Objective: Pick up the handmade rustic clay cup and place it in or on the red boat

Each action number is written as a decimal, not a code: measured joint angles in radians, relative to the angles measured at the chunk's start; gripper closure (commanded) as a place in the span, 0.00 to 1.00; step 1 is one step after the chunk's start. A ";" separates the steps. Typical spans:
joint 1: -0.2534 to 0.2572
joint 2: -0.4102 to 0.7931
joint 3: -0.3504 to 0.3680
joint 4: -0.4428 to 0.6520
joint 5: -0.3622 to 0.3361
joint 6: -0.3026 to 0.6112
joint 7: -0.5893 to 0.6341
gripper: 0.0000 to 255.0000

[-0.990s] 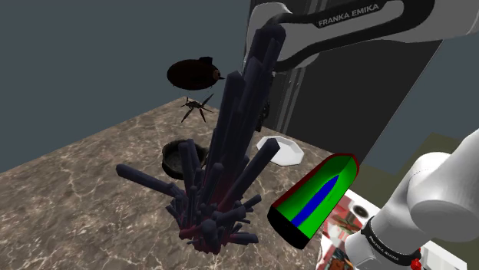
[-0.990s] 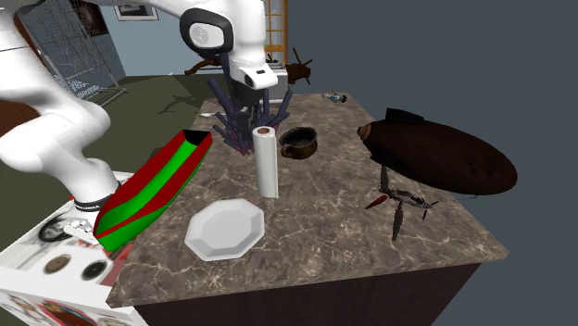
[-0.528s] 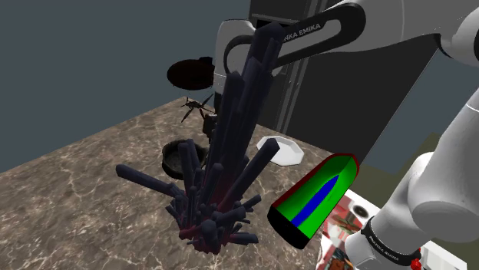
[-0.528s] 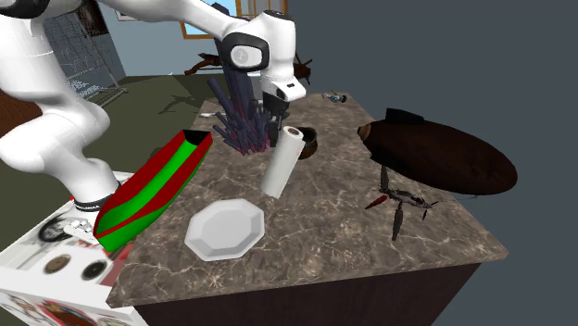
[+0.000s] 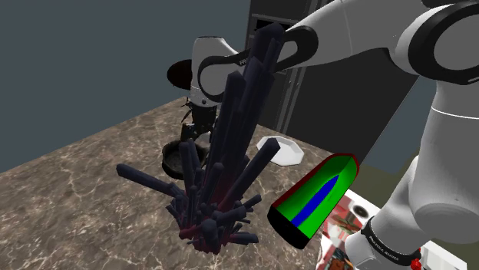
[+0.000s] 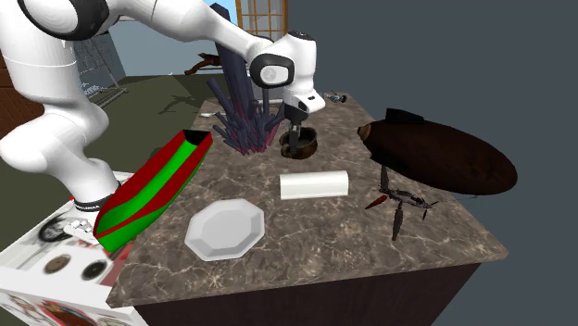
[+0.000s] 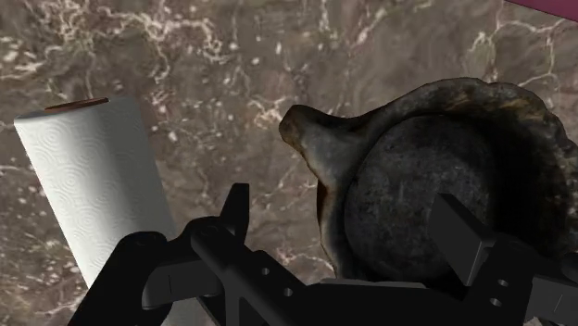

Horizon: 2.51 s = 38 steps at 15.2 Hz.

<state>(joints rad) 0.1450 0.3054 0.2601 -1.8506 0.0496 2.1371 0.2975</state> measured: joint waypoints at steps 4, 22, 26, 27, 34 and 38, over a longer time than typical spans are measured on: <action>0.007 0.034 -0.001 -0.007 -0.008 0.041 0.006 0.00; 0.008 0.044 -0.003 -0.014 -0.011 0.063 0.008 1.00; 0.007 0.030 -0.001 -0.008 -0.008 0.038 0.008 1.00; 0.007 0.025 -0.001 -0.002 -0.007 0.028 0.007 1.00; 0.003 -0.017 0.003 0.037 0.002 -0.054 0.009 1.00; 0.003 -0.033 0.005 0.070 0.004 -0.103 0.013 1.00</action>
<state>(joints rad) 0.1481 0.2727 0.2649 -1.7805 0.0537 2.0337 0.3107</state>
